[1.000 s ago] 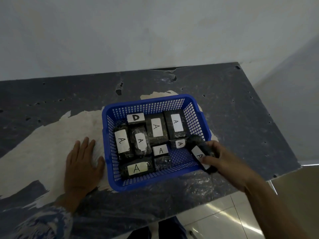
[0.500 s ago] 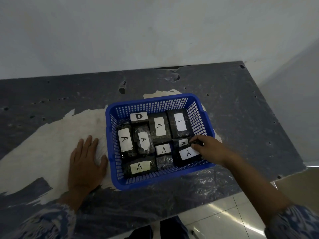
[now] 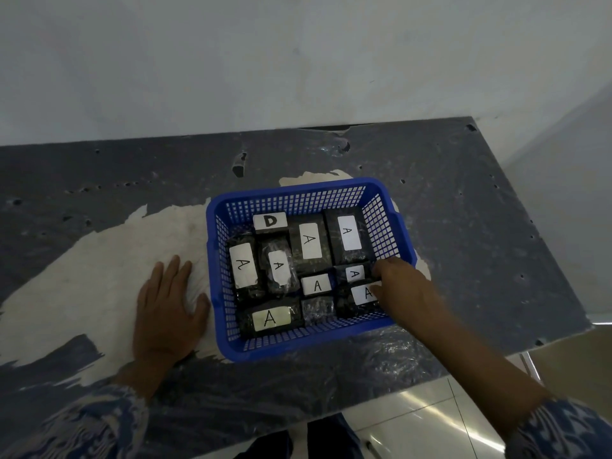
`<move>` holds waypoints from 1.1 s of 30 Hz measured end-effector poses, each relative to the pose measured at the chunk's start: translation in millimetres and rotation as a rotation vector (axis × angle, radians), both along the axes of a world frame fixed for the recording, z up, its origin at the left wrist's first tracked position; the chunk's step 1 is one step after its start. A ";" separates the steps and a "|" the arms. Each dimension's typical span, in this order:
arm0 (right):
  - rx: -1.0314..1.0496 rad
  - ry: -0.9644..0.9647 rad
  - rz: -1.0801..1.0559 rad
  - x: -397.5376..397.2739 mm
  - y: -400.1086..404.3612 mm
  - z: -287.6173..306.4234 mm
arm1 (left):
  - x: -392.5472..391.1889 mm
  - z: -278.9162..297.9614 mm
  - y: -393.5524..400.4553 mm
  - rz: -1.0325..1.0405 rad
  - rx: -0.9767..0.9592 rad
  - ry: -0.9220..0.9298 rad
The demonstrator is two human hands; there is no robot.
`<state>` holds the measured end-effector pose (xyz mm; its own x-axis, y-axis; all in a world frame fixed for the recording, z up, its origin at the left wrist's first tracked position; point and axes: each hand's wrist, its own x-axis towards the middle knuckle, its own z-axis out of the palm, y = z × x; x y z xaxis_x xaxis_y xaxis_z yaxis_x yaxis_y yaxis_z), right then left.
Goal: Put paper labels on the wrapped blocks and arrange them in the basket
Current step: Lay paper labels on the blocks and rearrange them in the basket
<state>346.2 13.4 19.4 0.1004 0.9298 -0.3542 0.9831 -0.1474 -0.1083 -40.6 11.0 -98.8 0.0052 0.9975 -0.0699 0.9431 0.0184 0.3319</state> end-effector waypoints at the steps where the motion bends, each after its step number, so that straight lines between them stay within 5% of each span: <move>1: 0.004 -0.020 0.027 0.6 -0.9 0.9 | 0.1 -0.2 0.0 -0.001 0.002 0.000; 15: -0.213 -0.007 0.093 0.3 12.9 -3.0 | 2.9 5.9 -0.1 0.004 -0.006 -0.016; 20: 0.026 0.142 0.151 -4.7 18.7 -9.4 | 2.6 5.9 -0.7 0.006 -0.015 -0.014; 33: 0.015 0.111 0.224 -14.8 12.4 -18.9 | 0.6 0.3 -0.8 0.012 -0.006 -0.001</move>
<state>331.5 25.8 0.5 -0.1475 0.9297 -0.3375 0.9731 0.0753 -0.2179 -40.0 10.2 -98.5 -0.0071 0.9971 -0.0759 0.9425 0.0321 0.3326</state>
